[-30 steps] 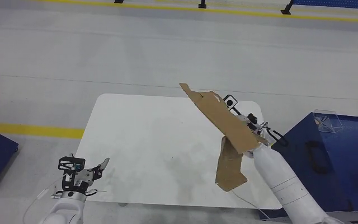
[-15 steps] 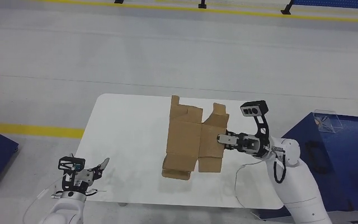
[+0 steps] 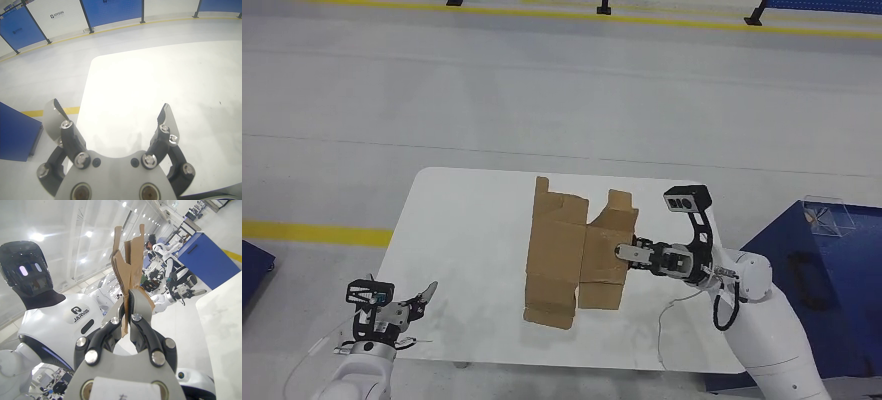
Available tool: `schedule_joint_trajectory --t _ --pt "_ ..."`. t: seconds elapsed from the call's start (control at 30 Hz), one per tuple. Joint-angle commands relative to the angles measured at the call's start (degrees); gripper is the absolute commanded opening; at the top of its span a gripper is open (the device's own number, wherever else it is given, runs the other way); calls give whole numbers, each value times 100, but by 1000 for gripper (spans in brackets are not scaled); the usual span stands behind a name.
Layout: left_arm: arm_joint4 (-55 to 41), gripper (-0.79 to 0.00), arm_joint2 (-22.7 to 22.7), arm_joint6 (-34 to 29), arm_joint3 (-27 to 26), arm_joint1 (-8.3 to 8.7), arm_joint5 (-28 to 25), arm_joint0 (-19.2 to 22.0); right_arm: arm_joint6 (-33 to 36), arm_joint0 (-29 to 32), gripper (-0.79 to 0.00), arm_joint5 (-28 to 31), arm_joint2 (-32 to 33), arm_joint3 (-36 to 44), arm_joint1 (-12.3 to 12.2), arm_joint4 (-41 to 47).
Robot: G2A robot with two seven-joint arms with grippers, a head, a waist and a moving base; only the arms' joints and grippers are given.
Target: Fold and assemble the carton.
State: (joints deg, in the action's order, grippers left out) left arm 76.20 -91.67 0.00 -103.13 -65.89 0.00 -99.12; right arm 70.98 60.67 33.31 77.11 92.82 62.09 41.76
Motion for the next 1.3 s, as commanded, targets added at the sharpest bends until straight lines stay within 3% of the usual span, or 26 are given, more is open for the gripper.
schedule_joint_trajectory --t 0.0,0.13,0.37,0.43,0.7,0.93,1.0,1.13,1.27 --pt "0 0 0 0 0 0 0 0 -322 80 -785 321 499 333 -70 -722" --pt "0 0 0 0 0 0 0 0 -869 319 -785 869 1560 914 -207 -1554" --pt "0 0 0 0 0 0 0 0 -2470 919 -785 2469 3372 2090 -295 -4279" --pt "0 0 0 0 0 0 0 0 -2829 1023 -785 2469 3741 2621 -260 -5082" --pt "0 0 0 0 0 0 0 0 -4812 1755 -785 2469 4038 4137 -150 -8664" --pt "0 0 0 0 0 0 0 0 -7763 1992 -785 2454 3283 4182 -322 -13221" --pt "0 0 0 0 0 0 0 0 -8645 2180 -785 2015 3009 4182 -351 -14332" --pt "0 0 0 0 0 0 0 0 -10047 2778 -785 545 2444 4182 -447 -16759" --pt "0 0 0 0 0 0 0 0 -10409 3241 -785 -294 2244 4182 -463 -17409"
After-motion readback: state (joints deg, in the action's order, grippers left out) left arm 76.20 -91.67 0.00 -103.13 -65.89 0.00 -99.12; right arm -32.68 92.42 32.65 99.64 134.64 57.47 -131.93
